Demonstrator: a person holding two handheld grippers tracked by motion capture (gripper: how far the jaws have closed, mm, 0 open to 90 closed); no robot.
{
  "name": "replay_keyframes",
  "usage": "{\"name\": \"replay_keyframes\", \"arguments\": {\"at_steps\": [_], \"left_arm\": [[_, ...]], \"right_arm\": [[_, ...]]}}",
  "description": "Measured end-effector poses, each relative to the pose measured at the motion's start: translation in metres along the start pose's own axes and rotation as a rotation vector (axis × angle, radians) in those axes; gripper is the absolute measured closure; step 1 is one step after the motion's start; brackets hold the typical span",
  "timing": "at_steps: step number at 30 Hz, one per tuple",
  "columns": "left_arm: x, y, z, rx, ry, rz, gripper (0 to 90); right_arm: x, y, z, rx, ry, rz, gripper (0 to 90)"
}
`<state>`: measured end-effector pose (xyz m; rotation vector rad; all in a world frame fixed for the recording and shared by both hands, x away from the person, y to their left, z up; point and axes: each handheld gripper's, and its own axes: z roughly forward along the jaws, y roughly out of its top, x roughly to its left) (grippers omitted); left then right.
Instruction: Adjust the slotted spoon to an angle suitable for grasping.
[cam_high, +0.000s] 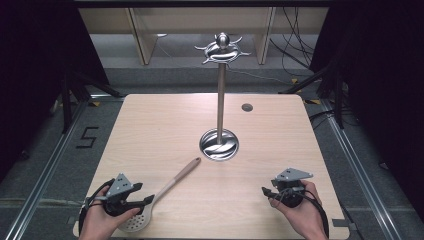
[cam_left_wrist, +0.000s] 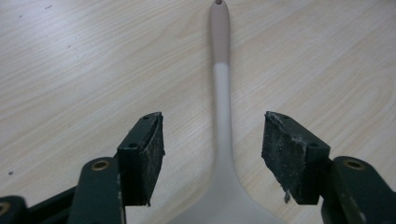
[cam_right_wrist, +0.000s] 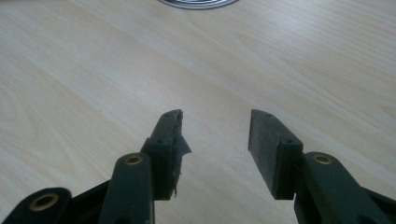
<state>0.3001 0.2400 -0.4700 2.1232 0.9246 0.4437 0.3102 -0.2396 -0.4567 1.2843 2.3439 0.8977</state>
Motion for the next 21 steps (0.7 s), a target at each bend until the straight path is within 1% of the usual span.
{"name": "replay_keyframes", "arguments": {"at_steps": [1, 2, 3, 4, 5, 6, 7, 8, 9, 10, 11, 12, 13, 14, 15, 16, 17, 18, 19, 20, 21], "left_arm": [[-0.001, 0.003, 0.001, 0.018, -0.005, -0.005, 38.3], [-0.001, 0.006, 0.002, 0.045, -0.012, -0.005, 38.3], [-0.001, 0.006, 0.002, 0.045, -0.012, -0.005, 38.3], [0.0, 0.012, 0.005, 0.08, -0.018, 0.029, 38.4], [0.0, 0.012, 0.005, 0.08, -0.018, 0.029, 38.4], [0.001, 0.015, 0.006, 0.103, -0.015, 0.046, 38.4], [0.001, 0.018, 0.009, 0.121, -0.016, 0.021, 38.4], [-0.001, 0.019, 0.011, 0.132, -0.014, -0.024, 38.9], [0.002, 0.025, 0.013, 0.174, -0.013, -0.003, 38.9], [0.002, 0.025, 0.013, 0.174, -0.013, -0.003, 39.0], [0.002, 0.027, 0.014, 0.21, -0.022, -0.023, 39.0], [0.006, 0.03, 0.015, 0.24, -0.024, 0.027, 40.0], [0.006, 0.035, 0.018, 0.263, -0.01, 0.041, 41.8], [0.006, 0.035, 0.018, 0.263, -0.01, 0.041, 42.4], [0.006, 0.039, 0.02, 0.288, 0.004, 0.052, 42.4], [0.005, 0.041, 0.022, 0.292, 0.012, 0.044, 42.4], [0.006, 0.044, 0.023, 0.304, 0.014, 0.059, 42.4], [0.006, 0.044, 0.023, 0.304, 0.014, 0.059, 42.4], [0.004, 0.045, 0.025, 0.306, 0.016, 0.029, 42.4], [0.006, 0.05, 0.026, 0.341, -0.001, 0.048, 42.4], [0.004, 0.056, 0.031, 0.356, -0.004, 0.023, 42.5]], "right_arm": [[-0.001, 0.0, 0.0, -0.003, -0.005, 0.004, 54.7], [-0.003, -0.001, 0.0, -0.014, -0.009, -0.005, 54.5], [-0.003, -0.002, 0.0, -0.015, -0.01, -0.007, 54.5], [-0.004, -0.002, 0.0, -0.012, -0.01, -0.003, 54.4], [-0.004, -0.002, 0.0, -0.012, -0.01, -0.003, 54.4], [-0.005, -0.003, 0.0, -0.013, -0.008, 0.001, 54.4], [-0.006, -0.004, 0.001, -0.015, -0.013, -0.011, 54.4], [-0.007, -0.005, 0.0, -0.01, -0.01, -0.005, 54.4], [-0.007, -0.005, 0.0, -0.011, -0.01, -0.001, 54.4], [-0.007, -0.005, 0.0, -0.011, -0.01, -0.001, 54.4], [-0.007, -0.005, 0.0, -0.01, -0.013, -0.007, 54.3], [-0.006, -0.005, 0.0, -0.008, -0.014, -0.009, 54.2], [-0.003, -0.003, -0.001, -0.007, -0.016, 0.002, 54.1], [-0.003, -0.003, -0.001, -0.007, -0.016, 0.002, 54.1], [-0.003, -0.001, 0.002, -0.012, -0.011, -0.014, 53.9], [0.0, 0.001, 0.002, -0.005, -0.005, 0.001, 53.8], [0.0, 0.001, 0.003, -0.013, -0.011, -0.02, 53.8], [0.0, 0.001, 0.003, -0.013, -0.011, -0.02, 53.8], [0.002, 0.003, 0.004, -0.004, -0.004, -0.015, 53.6], [0.002, 0.003, 0.004, -0.004, -0.004, -0.015, 53.6], [0.002, 0.003, 0.004, -0.002, -0.003, -0.017, 53.4]]}}
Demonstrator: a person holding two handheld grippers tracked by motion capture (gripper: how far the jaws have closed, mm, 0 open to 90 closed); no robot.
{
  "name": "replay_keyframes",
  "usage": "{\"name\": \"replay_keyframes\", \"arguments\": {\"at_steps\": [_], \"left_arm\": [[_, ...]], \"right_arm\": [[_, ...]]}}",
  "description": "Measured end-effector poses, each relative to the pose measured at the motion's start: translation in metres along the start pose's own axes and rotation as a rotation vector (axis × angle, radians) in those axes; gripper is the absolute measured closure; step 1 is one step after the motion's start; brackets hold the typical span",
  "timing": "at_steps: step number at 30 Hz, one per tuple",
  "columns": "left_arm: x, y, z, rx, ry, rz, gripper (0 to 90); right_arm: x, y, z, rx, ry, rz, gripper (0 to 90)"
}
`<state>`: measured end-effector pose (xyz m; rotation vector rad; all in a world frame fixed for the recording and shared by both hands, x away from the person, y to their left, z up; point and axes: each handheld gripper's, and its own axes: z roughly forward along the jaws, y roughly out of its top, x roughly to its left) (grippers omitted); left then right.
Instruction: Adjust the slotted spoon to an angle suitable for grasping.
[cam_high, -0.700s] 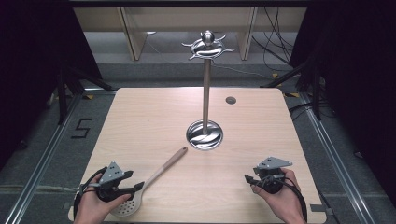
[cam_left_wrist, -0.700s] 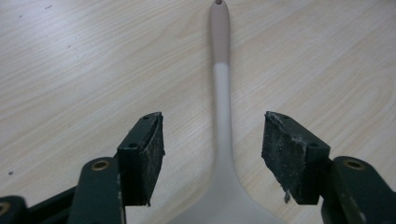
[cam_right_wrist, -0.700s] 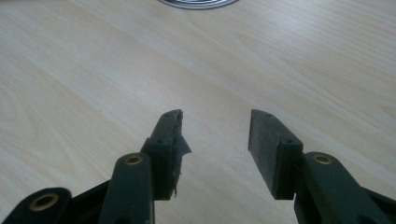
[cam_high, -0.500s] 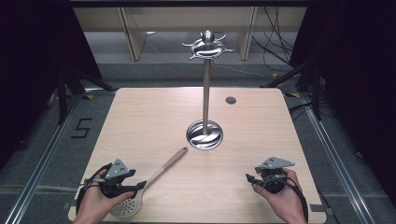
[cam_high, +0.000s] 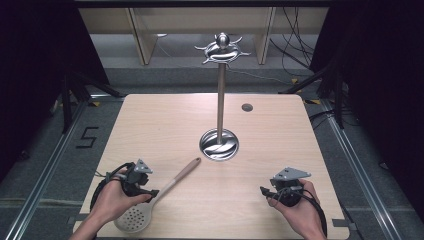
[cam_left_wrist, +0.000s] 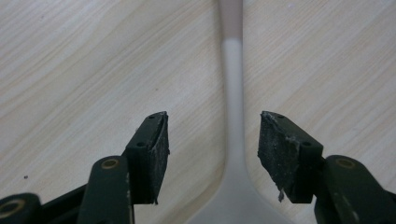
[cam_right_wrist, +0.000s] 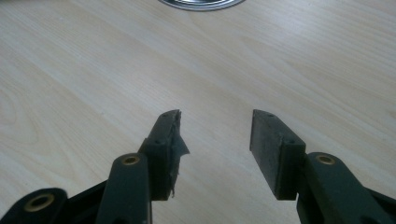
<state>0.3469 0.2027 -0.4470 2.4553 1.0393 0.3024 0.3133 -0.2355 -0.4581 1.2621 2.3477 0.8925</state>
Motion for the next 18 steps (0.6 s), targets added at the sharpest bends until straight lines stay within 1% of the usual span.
{"name": "replay_keyframes", "arguments": {"at_steps": [1, 2, 3, 4, 5, 6, 7, 8, 9, 10, 11, 12, 13, 14, 15, 16, 17, 18], "left_arm": [[-0.001, 0.005, 0.001, 0.002, -0.001, -0.004, 43.2], [0.0, 0.009, 0.003, -0.004, 0.0, 0.011, 44.0], [0.0, 0.009, 0.003, -0.004, 0.0, 0.011, 45.6], [-0.002, 0.019, 0.006, 0.014, -0.022, -0.004, 47.1], [-0.002, 0.024, 0.008, 0.007, -0.014, 0.0, 48.5], [-0.002, 0.024, 0.008, 0.007, -0.014, 0.0, 50.1], [-0.002, 0.034, 0.013, 0.013, -0.012, -0.001, 52.1], [-0.002, 0.034, 0.013, 0.013, -0.012, -0.001, 53.5], [-0.002, 0.04, 0.016, 0.019, -0.011, -0.011, 54.4], [-0.003, 0.048, 0.021, 0.025, -0.012, -0.007, 54.5], [-0.003, 0.048, 0.021, 0.025, -0.012, -0.007, 54.5], [-0.004, 0.056, 0.027, 0.034, -0.027, -0.006, 54.4], [-0.004, 0.056, 0.027, 0.034, -0.027, -0.006, 53.8], [-0.006, 0.06, 0.03, 0.04, -0.026, -0.001, 53.8], [-0.008, 0.066, 0.037, 0.084, -0.029, 0.009, 51.8], [-0.008, 0.069, 0.039, 0.114, -0.033, 0.027, 51.4], [-0.009, 0.072, 0.042, 0.125, -0.032, 0.033, 51.3], [-0.009, 0.074, 0.045, 0.131, -0.026, 0.03, 51.4]], "right_arm": [[-0.001, 0.0, 0.0, -0.006, -0.004, -0.007, 53.4], [-0.002, -0.001, 0.001, -0.016, -0.005, -0.009, 53.5], [-0.002, -0.001, 0.001, -0.016, -0.005, -0.009, 53.5], [-0.002, -0.001, -0.001, -0.006, 0.0, 0.017, 53.4], [-0.003, -0.001, -0.001, -0.005, 0.001, 0.018, 53.5], [-0.003, -0.001, -0.001, -0.005, 0.001, 0.018, 53.5], [-0.002, -0.001, -0.001, -0.001, 0.007, 0.024, 53.4], [-0.002, -0.001, -0.001, -0.001, 0.007, 0.024, 53.4], [-0.003, -0.002, 0.0, -0.013, 0.0, -0.001, 53.3], [-0.003, -0.002, 0.001, -0.018, 0.002, 0.001, 53.2], [-0.003, -0.002, 0.001, -0.018, 0.002, 0.001, 53.2], [-0.002, -0.002, -0.001, -0.011, 0.004, 0.02, 53.0], [-0.002, -0.002, -0.001, -0.011, 0.004, 0.02, 53.0], [-0.003, -0.003, 0.0, -0.017, -0.001, 0.0, 52.9], [-0.002, -0.003, -0.002, -0.007, 0.005, 0.036, 52.6], [-0.003, -0.003, -0.002, -0.007, 0.003, 0.027, 52.5], [-0.004, -0.004, -0.002, -0.014, 0.0, 0.016, 52.4], [-0.004, -0.004, -0.002, -0.014, -0.001, 0.018, 52.3]]}}
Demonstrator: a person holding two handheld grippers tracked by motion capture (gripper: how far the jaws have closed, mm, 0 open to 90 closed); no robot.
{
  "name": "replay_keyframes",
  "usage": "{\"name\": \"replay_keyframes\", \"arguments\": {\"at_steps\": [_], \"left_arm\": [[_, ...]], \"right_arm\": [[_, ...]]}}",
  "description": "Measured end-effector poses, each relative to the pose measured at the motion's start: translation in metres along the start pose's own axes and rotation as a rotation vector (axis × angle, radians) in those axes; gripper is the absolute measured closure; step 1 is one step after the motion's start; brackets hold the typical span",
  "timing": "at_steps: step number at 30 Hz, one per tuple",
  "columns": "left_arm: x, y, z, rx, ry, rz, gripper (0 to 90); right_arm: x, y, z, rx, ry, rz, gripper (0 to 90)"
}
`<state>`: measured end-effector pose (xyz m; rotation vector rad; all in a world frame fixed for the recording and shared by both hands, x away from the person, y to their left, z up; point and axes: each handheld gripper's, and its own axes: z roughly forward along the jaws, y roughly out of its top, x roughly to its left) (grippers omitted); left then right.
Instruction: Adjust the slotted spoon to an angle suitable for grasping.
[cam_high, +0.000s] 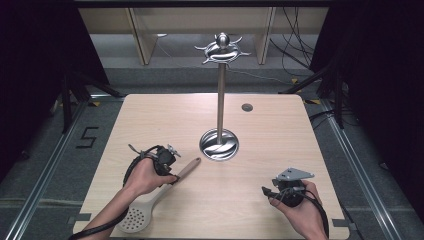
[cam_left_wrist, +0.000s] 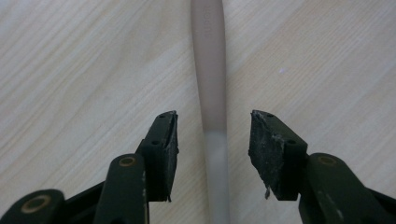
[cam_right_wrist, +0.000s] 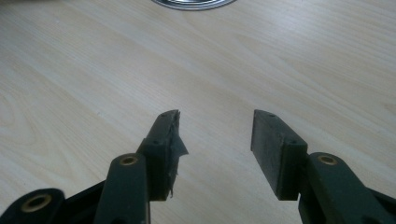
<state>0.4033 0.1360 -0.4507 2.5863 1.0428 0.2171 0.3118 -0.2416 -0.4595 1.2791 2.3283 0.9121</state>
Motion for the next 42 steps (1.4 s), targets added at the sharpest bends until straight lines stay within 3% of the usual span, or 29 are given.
{"name": "replay_keyframes", "arguments": {"at_steps": [1, 5, 6, 11, 13, 15, 24, 28, 29, 37, 42], "left_arm": [[0.001, 0.003, 0.002, 0.027, -0.006, 0.006, 51.3], [0.002, 0.011, 0.009, 0.067, -0.014, -0.004, 51.0], [0.004, 0.016, 0.011, 0.099, -0.015, 0.011, 51.0], [0.004, 0.025, 0.018, 0.113, -0.03, -0.004, 51.1], [0.005, 0.029, 0.022, 0.143, -0.042, 0.001, 51.1], [0.005, 0.031, 0.026, 0.144, -0.043, 0.0, 51.4], [0.006, 0.034, 0.035, 0.162, -0.039, -0.012, 54.1], [0.004, 0.036, 0.038, 0.178, -0.038, -0.007, 55.9], [0.004, 0.036, 0.038, 0.185, -0.039, 0.001, 56.7], [0.003, 0.037, 0.042, 0.217, -0.039, 0.011, 59.0], [0.002, 0.038, 0.045, 0.206, -0.037, -0.002, 60.4]], "right_arm": [[0.001, 0.0, -0.001, 0.004, 0.002, 0.019, 52.2], [0.001, -0.001, -0.001, 0.004, 0.001, 0.025, 52.0], [0.0, -0.001, -0.001, 0.003, -0.002, 0.017, 52.0], [0.0, -0.002, -0.002, 0.011, 0.002, 0.028, 51.8], [-0.001, -0.002, -0.002, 0.007, 0.0, 0.027, 51.7], [-0.002, -0.003, -0.002, -0.005, -0.006, 0.009, 51.7], [-0.003, -0.003, -0.001, -0.003, -0.003, 0.011, 51.0], [-0.002, -0.003, -0.001, -0.003, -0.002, 0.014, 50.6], [-0.001, -0.003, -0.002, 0.003, 0.002, 0.036, 50.5], [-0.002, -0.003, -0.001, 0.009, 0.006, 0.032, 50.0], [-0.002, -0.003, -0.001, 0.008, 0.006, 0.032, 49.8]]}}
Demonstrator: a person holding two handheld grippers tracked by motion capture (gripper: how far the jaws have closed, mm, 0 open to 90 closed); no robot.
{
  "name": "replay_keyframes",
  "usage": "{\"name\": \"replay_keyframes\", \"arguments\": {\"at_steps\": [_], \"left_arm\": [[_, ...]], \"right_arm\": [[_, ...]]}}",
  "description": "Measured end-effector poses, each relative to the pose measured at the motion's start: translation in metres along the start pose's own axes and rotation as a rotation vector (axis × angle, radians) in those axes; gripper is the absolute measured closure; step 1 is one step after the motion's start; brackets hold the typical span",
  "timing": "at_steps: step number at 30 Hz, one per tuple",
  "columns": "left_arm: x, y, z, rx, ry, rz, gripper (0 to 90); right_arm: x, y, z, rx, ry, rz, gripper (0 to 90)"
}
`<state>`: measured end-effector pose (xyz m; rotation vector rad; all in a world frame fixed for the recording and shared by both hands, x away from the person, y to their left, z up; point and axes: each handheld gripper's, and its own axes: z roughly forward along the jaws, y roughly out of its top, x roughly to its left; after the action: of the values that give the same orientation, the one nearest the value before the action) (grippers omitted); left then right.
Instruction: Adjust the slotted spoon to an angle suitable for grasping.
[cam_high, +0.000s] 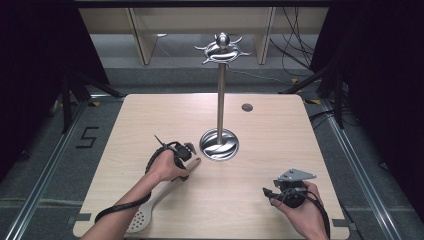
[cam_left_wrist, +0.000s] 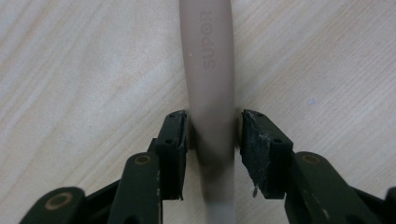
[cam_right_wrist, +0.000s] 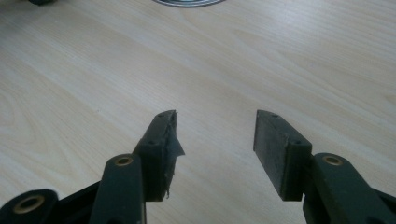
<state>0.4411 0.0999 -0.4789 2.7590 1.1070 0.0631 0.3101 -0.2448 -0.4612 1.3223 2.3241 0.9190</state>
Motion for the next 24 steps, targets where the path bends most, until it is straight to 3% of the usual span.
{"name": "replay_keyframes", "arguments": {"at_steps": [4, 6, 11, 12, 16, 19, 22, 23, 24], "left_arm": [[0.0, 0.0009, -0.0004, 0.012, 0.007, 0.004, 63.7], [-0.0025, 0.0006, -0.0002, 0.018, -0.001, -0.02, 65.6], [-0.0037, 0.0021, -0.0009, 0.024, 0.021, 0.024, 69.8], [-0.0061, 0.0007, -0.0007, 0.022, 0.006, -0.016, 70.1], [-0.0038, -0.0004, -0.0018, 0.011, 0.003, 0.022, 70.7], [-0.0037, -0.0033, -0.0009, -0.02, -0.001, 0.015, 70.9], [-0.0026, -0.0038, -0.0024, -0.009, -0.013, 0.025, 70.9], [-0.0051, -0.0049, -0.0027, -0.02, -0.021, -0.009, 70.9], [-0.0032, -0.0051, -0.004, -0.027, -0.015, 0.018, 70.9]], "right_arm": [[0.0003, -0.0002, 0.0003, 0.009, 0.012, 0.009, 49.5], [0.0001, -0.0004, 0.0008, 0.0, 0.005, 0.001, 49.3], [0.0002, -0.0003, 0.0008, 0.001, 0.004, 0.001, 49.1], [0.0003, -0.0003, 0.0008, 0.001, 0.004, 0.001, 49.1], [0.0, -0.0005, 0.0007, 0.001, 0.004, 0.001, 48.9], [0.0, -0.0006, 0.0008, 0.001, 0.006, 0.001, 48.8], [-0.0001, -0.0005, 0.0008, 0.0, 0.005, 0.001, 48.6], [0.0002, -0.0003, 0.0006, 0.002, 0.003, 0.009, 48.4], [0.0001, -0.0003, 0.0006, 0.0, 0.004, 0.011, 48.4]]}}
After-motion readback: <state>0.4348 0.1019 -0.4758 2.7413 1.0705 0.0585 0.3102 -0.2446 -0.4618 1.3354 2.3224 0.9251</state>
